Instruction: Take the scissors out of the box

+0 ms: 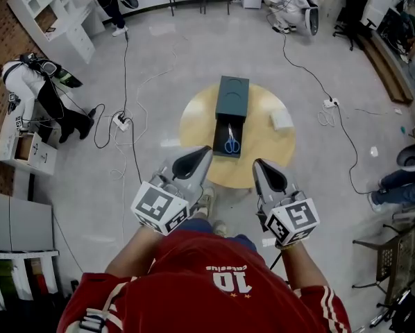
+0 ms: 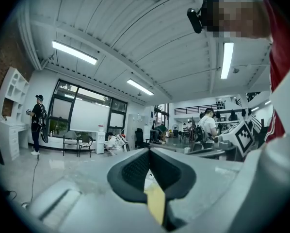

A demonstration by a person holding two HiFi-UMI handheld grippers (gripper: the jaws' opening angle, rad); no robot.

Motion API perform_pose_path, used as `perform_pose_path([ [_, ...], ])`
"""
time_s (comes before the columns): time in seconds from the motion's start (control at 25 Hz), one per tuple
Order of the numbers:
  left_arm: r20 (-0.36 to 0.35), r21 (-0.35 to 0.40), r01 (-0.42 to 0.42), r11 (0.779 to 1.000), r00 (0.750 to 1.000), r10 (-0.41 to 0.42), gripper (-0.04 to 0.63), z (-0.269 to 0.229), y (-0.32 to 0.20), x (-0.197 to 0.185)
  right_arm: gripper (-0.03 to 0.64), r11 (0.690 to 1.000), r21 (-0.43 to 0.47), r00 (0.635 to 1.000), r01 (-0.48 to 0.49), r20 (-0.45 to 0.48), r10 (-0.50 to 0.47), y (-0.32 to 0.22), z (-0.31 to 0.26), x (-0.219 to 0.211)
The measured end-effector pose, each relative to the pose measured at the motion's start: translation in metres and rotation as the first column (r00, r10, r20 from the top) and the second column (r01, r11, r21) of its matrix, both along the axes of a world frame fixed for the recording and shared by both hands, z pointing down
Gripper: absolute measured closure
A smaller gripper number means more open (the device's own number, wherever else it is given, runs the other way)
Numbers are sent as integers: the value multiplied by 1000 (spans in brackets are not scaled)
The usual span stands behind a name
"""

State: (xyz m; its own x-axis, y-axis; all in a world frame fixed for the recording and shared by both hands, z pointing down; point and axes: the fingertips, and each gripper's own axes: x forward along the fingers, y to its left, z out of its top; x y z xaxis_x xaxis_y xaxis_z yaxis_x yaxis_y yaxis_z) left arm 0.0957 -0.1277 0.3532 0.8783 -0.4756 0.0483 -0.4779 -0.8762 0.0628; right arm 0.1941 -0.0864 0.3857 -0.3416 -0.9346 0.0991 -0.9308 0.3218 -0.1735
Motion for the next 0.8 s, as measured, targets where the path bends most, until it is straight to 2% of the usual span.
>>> perform_pose_path([
  [0.28,-5,-12,1,1000,1000,-1,594,8,-24,7,614,992,-118,996,-50,-73,42,-32,38,10],
  [0.44,-1,-20,12,1000,1000,-12,594,15,-48,1,613,978,-205,995,-43,-101,22,-59,69,6],
  [0.56,0,-31,22,999,1000,-22,593,24,-67,1,572,959,-283,997,-20,-80,-3,-80,100,4],
  [0.8,-12,-73,35,997,999,-36,594,36,-104,0,535,904,-428,997,0,-70,-33,-123,176,4],
])
